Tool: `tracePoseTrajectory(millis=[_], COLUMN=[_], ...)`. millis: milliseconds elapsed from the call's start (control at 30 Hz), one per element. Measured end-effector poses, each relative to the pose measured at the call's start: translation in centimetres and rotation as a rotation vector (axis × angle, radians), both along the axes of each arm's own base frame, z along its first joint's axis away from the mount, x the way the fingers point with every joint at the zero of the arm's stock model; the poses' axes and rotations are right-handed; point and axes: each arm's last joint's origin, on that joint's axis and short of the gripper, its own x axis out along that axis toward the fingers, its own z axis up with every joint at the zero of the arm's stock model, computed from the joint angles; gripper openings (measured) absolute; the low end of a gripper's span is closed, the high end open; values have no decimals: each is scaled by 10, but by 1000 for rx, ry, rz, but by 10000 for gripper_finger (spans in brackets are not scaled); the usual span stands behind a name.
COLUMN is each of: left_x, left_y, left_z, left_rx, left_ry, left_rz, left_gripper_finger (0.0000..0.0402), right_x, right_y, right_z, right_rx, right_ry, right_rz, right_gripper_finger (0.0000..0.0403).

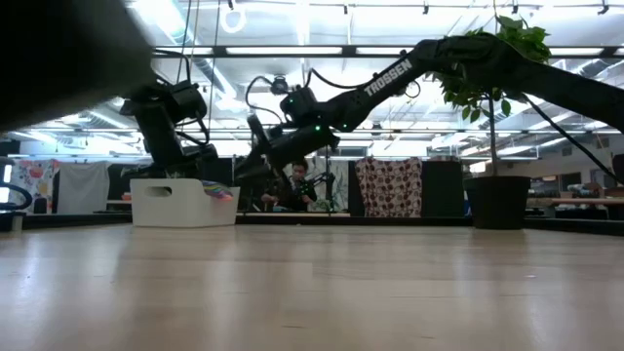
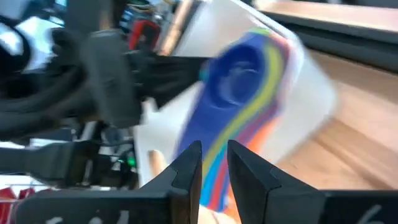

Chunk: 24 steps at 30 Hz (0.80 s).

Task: Nest measuring cups in basket
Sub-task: Put the nested measuring cups into the white bin

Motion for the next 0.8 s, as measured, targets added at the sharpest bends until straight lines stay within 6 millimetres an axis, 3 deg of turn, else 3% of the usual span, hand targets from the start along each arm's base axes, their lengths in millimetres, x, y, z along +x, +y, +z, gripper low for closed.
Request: tracePoseTrajectory(millis=[167,367,600,733,800], left_x=[0,-1,-1,-2,-3], left_y=[0,0,0,1,2], left_z=[0,0,0,0,0], left_rx=[-2,-5,-6,-11,-15], left_ry=[-1,-1,1,-4,-9], left_rz=[0,4,3,3,1], left_gripper_finger=[107,107,107,107,107], right_x=[-8,-5,-3,5,5], right_y=[-1,6,13,12,13], right_z=[-8,-9,-39,-25,-29], right_rx=[40,63,233,194,211], right_ry=[114,132,217,103,117], right_rz=[-5,-24,-7,3,-3], right_gripper_finger=[81,73,59,57,57])
